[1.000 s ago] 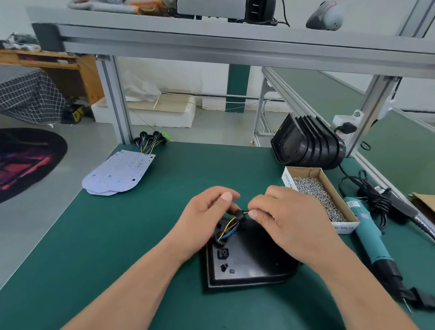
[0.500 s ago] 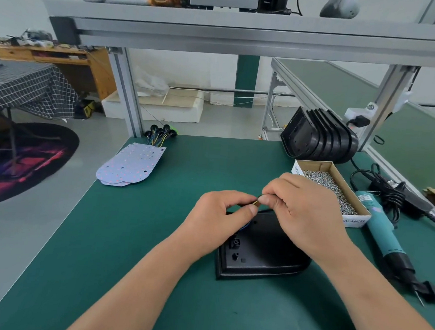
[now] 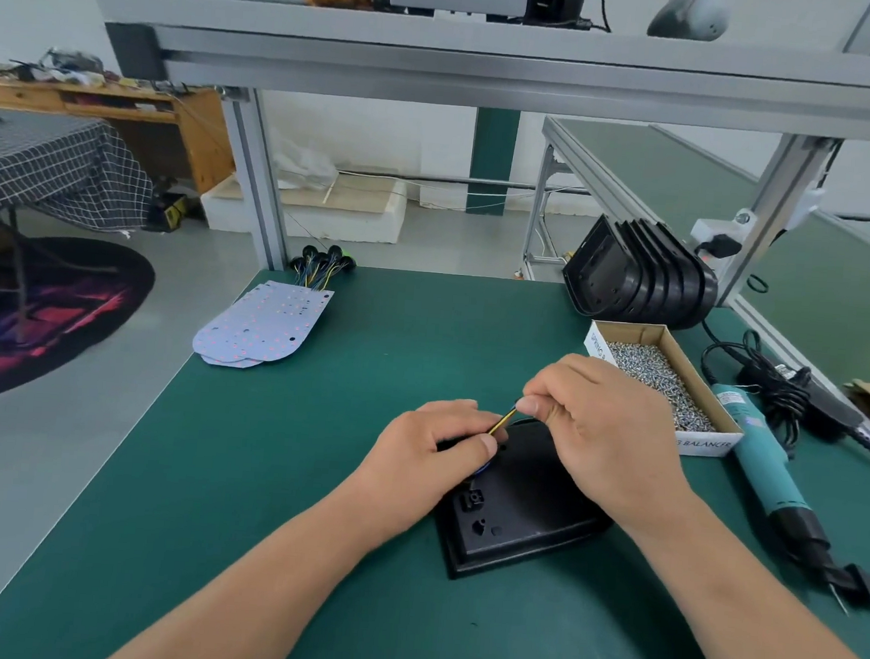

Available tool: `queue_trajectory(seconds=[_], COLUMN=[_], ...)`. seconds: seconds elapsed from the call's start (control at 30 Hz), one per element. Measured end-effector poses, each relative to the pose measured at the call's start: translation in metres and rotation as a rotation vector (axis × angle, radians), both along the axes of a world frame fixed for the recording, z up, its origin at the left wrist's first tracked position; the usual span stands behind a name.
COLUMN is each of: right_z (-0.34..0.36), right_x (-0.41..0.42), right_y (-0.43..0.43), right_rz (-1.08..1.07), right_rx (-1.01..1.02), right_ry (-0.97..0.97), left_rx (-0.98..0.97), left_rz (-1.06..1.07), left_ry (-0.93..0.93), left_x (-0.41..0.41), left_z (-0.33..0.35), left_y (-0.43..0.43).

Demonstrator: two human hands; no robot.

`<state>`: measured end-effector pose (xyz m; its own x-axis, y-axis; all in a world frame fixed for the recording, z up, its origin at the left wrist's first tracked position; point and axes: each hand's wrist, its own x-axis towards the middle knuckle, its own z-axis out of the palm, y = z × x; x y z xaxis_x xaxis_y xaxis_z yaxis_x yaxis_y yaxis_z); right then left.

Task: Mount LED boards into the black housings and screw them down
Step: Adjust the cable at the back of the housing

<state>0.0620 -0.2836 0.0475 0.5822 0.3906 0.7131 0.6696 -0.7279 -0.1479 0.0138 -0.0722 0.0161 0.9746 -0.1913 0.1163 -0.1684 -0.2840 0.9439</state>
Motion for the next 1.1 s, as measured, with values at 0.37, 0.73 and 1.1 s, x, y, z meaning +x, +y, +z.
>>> queue_trajectory(seconds=[0.37,0.73,1.1], right_z=[0.001,0.005,0.018], right_x=[0.000,-0.003,-0.005], right_y=[-0.002,-0.002,-0.003], right_rz=[-0.026,-0.021,0.074], right_rx=[0.033,0.053,-0.100], right_ry=[0.053,0.085,-0.016], left_rx=[0.004,-0.050,-0.198], left_rz=[-0.034,-0.064,-0.134], left_ry=[0.021,0.094,0.094], left_x=[-0.001,-0.001,-0.005], left_z=[-0.005,0.001,0.007], left_y=[0.006,0.011,0.019])
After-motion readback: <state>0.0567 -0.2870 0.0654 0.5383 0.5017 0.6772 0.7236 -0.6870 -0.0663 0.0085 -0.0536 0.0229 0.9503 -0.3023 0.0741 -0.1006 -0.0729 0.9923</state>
